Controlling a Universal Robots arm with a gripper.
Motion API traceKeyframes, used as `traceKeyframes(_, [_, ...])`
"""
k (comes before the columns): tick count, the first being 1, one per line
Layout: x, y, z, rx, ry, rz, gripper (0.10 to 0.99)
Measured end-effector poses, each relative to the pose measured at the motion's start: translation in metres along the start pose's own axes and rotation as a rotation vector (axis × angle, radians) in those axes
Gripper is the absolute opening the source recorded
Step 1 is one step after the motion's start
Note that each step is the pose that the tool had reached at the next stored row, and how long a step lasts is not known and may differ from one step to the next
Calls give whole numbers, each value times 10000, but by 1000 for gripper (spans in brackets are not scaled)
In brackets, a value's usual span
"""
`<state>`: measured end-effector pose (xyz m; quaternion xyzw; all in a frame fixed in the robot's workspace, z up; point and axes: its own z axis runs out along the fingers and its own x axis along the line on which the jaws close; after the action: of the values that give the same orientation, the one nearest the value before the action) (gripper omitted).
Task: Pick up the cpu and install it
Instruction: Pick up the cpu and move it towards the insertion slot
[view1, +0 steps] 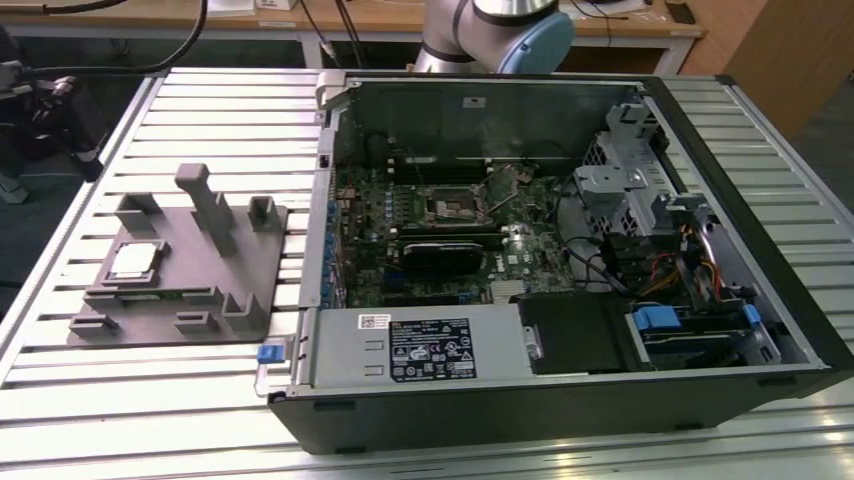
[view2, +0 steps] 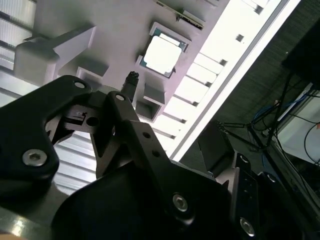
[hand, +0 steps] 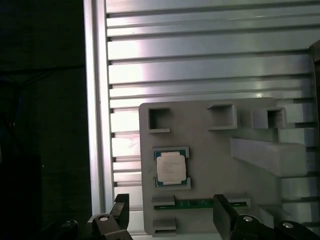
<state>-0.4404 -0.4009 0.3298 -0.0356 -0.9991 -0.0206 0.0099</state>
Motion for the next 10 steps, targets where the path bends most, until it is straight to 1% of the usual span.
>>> traceKeyframes(4, [-2,-5,74,3,44,-2,761])
traceKeyframes(10, [-6,-12,183,4,54,-3,761])
